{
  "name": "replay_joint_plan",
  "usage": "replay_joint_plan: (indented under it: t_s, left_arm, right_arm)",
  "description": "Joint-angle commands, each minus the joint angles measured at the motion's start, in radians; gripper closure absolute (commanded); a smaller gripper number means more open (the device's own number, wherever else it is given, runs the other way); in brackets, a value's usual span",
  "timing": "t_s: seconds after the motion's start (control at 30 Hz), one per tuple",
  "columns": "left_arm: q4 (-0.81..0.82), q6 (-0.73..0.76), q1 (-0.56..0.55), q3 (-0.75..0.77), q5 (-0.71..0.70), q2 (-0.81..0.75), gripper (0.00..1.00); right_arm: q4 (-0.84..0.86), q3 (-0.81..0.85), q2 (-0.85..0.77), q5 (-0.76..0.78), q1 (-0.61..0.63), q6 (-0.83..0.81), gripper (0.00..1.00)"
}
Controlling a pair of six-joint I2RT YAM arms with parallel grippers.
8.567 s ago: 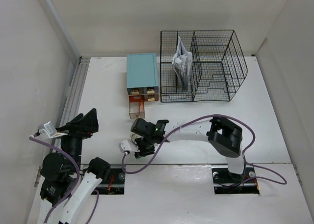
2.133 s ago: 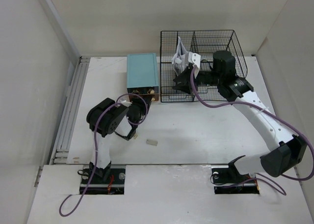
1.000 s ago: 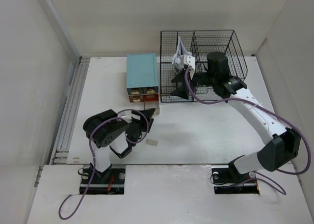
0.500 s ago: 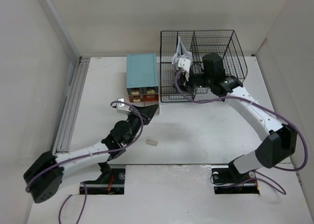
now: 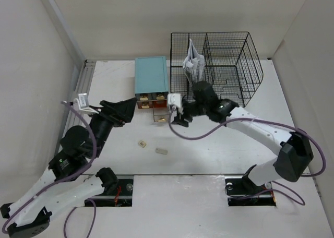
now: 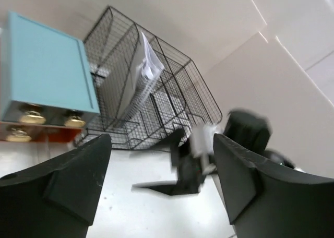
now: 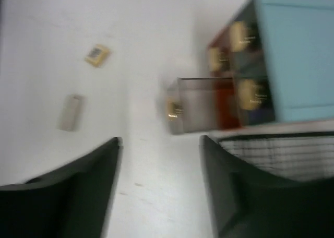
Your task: Organize the desk
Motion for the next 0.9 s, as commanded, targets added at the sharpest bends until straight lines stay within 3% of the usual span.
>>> replay_joint_plan:
  t_s: [0.0, 0.07, 0.13, 0.33, 0.53, 0.87]
  left_arm:
    - [-0.262, 0.138, -0.005, 0.081, -0.068, -0.013, 0.23]
    - [-0.290, 0.152, -0.005, 0.062, -0.131, -0.036, 0.21]
    - [-0.299, 0.162, -0.005, 0.008, -0.160, -0.065, 0.20]
    - [-0.335, 0.140, -0.005, -0.031, -0.197, -0.220, 0.17]
    - [-0.342, 0.129, -0.005, -0.066, -0.215, -0.373, 0.14]
    - [-0.332, 0.129, -0.005, -0.075, -0.215, -0.386, 0.13]
  right_arm:
    - [0.098, -0.097, 0.044, 0.038, 0.144, 0.035, 0.40]
    - [0.124, -0.111, 0.105, 0.066, 0.190, 0.098, 0.61]
    - [0.124, -0.097, 0.156, 0.096, 0.245, 0.141, 0.69]
    - [0.144, -0.075, 0.298, 0.144, 0.363, 0.224, 0.63]
    - [0.144, -0.045, 0.389, 0.192, 0.379, 0.279, 0.58]
    - [0.153, -0.034, 0.452, 0.280, 0.379, 0.298, 0.53]
